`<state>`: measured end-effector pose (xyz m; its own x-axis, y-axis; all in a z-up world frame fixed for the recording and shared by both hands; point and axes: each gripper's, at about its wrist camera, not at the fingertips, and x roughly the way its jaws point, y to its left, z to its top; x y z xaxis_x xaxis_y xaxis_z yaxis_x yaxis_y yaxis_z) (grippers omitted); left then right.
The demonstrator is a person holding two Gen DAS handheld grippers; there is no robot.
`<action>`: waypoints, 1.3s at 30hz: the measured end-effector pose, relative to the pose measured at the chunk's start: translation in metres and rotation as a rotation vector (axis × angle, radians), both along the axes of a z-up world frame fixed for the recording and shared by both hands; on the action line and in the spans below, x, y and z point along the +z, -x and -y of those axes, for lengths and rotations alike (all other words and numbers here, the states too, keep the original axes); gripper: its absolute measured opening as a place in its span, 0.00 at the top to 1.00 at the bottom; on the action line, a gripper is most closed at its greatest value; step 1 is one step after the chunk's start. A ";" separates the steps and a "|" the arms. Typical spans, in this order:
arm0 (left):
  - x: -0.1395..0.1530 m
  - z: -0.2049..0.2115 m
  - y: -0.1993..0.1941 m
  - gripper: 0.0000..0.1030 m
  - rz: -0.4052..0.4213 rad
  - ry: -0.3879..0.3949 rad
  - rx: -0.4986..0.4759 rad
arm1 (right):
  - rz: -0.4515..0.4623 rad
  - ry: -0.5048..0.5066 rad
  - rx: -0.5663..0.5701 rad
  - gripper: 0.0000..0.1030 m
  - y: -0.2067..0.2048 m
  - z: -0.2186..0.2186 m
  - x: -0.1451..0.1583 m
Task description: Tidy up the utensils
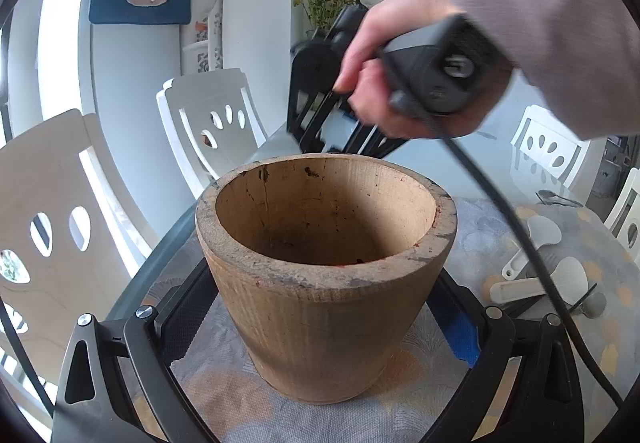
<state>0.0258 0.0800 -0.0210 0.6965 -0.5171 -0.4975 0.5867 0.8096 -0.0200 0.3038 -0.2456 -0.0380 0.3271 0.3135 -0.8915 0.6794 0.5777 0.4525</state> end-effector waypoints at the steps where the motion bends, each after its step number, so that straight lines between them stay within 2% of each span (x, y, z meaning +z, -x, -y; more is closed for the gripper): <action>1: 0.000 0.000 0.000 0.04 0.001 -0.001 0.001 | 0.028 0.016 0.016 0.95 0.002 -0.001 0.007; 8: 0.000 0.002 0.005 0.04 0.020 -0.015 0.012 | 0.234 0.191 0.111 0.95 0.035 -0.014 0.069; 11: 0.001 0.002 0.006 0.04 0.027 -0.020 0.016 | 0.319 0.266 0.141 0.95 0.047 -0.037 0.098; 15: 0.001 0.003 0.009 0.04 0.038 -0.030 0.022 | 0.392 0.361 0.167 0.95 0.060 -0.050 0.138; 18: 0.001 0.003 0.010 0.04 0.041 -0.032 0.023 | 0.453 0.394 0.176 0.95 0.079 -0.060 0.167; 22: 0.001 0.004 0.009 0.04 0.046 -0.039 0.026 | 0.486 0.431 0.216 0.95 0.096 -0.083 0.191; 25: 0.001 0.005 0.009 0.04 0.047 -0.047 0.023 | 0.483 0.451 0.268 0.95 0.109 -0.100 0.196; 30: 0.001 0.007 0.010 0.04 0.052 -0.055 0.019 | 0.452 0.503 0.360 0.95 0.126 -0.126 0.179; 36: 0.001 0.007 0.010 0.04 0.051 -0.057 0.019 | 0.397 0.461 0.402 0.95 0.132 -0.134 0.145; 39: 0.001 0.007 0.010 0.04 0.049 -0.059 0.018 | 0.340 0.426 0.419 0.95 0.132 -0.135 0.130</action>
